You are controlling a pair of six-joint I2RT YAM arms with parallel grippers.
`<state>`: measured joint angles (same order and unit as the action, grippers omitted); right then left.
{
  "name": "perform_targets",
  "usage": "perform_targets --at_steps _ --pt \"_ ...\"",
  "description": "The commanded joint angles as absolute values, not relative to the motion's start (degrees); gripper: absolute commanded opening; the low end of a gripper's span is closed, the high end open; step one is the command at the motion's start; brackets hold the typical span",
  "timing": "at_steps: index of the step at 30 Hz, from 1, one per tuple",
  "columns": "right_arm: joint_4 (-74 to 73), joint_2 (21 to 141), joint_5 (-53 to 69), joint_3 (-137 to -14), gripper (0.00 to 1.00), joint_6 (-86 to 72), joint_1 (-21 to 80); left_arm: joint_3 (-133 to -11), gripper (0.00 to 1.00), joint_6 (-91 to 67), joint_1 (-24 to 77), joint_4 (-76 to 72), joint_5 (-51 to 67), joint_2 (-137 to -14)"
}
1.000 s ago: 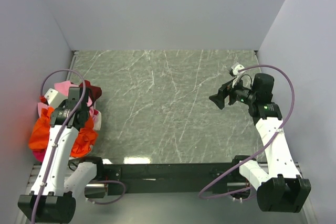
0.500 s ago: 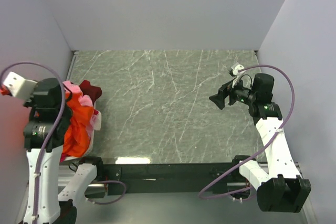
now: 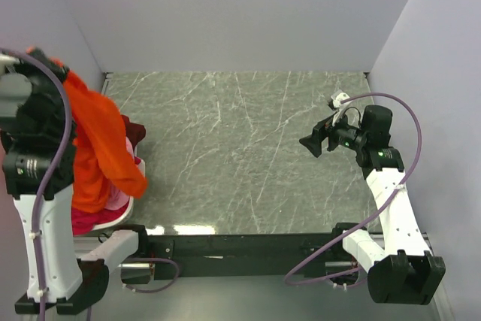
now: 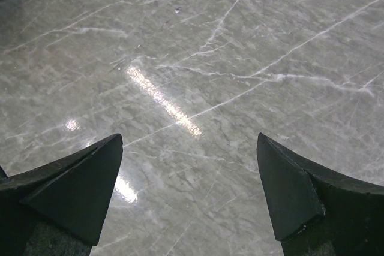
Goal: Fold and stack the t-shirts
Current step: Move the tshirt to the center of the board
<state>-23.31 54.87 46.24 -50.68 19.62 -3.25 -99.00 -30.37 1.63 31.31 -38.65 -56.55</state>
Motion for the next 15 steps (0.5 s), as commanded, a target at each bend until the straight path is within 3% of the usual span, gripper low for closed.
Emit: perform_targets --at_steps 1,6,11,15 --pt "-22.94 54.84 47.37 -53.35 0.98 20.30 -2.81 -108.00 0.00 -27.77 1.49 21.55 -24.22 -61.16" --pt "-23.29 55.55 47.90 -53.44 0.98 20.30 -2.81 -118.89 0.01 -28.91 1.67 16.45 -9.96 -68.71" --pt "-23.47 55.90 47.29 -53.53 0.98 20.65 -2.81 -121.55 0.01 -37.51 3.07 5.66 6.65 -73.47" --pt "-23.55 56.07 46.67 -53.53 0.98 20.92 -2.90 -123.31 0.01 -41.31 7.37 2.29 10.63 -77.69"
